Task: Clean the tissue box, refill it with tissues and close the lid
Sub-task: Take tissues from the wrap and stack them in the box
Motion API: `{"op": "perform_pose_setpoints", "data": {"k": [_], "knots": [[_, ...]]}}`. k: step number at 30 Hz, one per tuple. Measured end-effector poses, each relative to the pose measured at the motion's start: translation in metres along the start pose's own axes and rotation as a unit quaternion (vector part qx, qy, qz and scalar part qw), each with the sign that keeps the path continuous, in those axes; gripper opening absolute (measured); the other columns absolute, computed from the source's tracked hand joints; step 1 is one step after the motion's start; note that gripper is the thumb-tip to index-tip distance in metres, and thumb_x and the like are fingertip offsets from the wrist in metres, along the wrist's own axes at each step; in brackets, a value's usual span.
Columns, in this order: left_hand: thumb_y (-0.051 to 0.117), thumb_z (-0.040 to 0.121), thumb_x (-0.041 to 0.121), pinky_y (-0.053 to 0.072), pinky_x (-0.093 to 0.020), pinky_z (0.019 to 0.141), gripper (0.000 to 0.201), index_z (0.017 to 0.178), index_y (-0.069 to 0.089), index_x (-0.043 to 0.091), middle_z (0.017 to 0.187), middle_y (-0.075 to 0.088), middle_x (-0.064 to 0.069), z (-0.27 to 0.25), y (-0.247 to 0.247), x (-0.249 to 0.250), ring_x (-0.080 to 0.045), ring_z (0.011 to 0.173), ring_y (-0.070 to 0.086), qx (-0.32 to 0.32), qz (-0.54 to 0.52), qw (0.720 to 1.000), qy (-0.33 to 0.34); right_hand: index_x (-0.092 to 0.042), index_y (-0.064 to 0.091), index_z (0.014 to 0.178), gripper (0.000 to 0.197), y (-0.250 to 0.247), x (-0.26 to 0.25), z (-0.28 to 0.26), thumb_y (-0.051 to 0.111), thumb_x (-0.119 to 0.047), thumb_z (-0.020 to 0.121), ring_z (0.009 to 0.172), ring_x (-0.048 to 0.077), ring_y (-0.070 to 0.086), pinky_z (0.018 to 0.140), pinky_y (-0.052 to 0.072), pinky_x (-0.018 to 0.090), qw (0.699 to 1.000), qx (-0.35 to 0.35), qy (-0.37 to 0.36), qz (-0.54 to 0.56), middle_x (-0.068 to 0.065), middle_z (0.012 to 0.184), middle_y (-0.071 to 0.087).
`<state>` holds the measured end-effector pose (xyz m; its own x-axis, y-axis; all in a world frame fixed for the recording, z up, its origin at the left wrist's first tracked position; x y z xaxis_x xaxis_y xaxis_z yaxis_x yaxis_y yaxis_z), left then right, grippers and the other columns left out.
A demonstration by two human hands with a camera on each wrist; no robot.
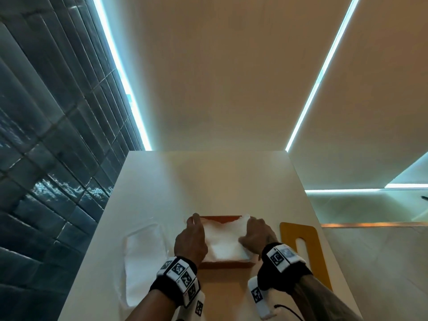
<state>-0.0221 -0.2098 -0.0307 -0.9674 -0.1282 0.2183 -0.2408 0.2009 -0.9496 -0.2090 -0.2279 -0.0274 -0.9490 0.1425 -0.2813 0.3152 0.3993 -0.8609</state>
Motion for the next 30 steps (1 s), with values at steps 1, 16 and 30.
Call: {"op": "perform_pose_setpoints", "data": {"k": [1,16,30], "knots": [[0.065,0.078,0.008,0.057,-0.033,0.075,0.060,0.129,0.035,0.006,0.123,0.050,-0.011,-0.002,-0.004,0.002,-0.026,0.098,0.061,0.011,0.026,1.000,0.010,-0.008,0.052,0.110,0.032,-0.010,0.000,-0.004,0.062,-0.020,0.082,0.096,0.027,0.062,0.072,0.050,0.031,0.999,0.031,-0.005,-0.009,0.009,0.109,0.062],[0.060,0.081,-0.004,0.050,-0.038,0.091,0.052,0.129,0.043,0.003,0.135,0.037,-0.017,0.000,0.033,0.017,-0.032,0.121,0.047,-0.106,0.084,0.989,0.066,-0.002,0.023,0.143,0.069,0.048,-0.018,0.005,0.059,-0.006,0.084,0.142,0.041,0.021,0.114,0.032,0.036,0.994,-0.093,-0.026,-0.055,0.029,0.151,0.015],[0.055,0.084,0.004,0.049,-0.035,0.086,0.030,0.114,0.057,0.008,0.125,0.054,-0.014,0.000,0.024,0.004,-0.030,0.107,0.059,-0.108,-0.092,0.990,0.002,-0.002,0.033,0.134,0.055,0.048,-0.014,0.007,0.055,-0.003,0.084,0.120,0.037,0.052,0.101,0.045,0.033,0.996,-0.091,0.005,0.010,0.020,0.146,0.018]]}}
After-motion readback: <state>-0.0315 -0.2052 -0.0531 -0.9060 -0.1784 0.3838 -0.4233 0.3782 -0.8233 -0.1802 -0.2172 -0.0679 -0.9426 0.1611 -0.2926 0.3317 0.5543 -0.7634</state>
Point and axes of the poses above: each hand's wrist, its own z-axis towards the middle knuckle, its own y-axis out of the palm, x = y × z, the point moved 10 cm from there along z, towards the middle knuckle
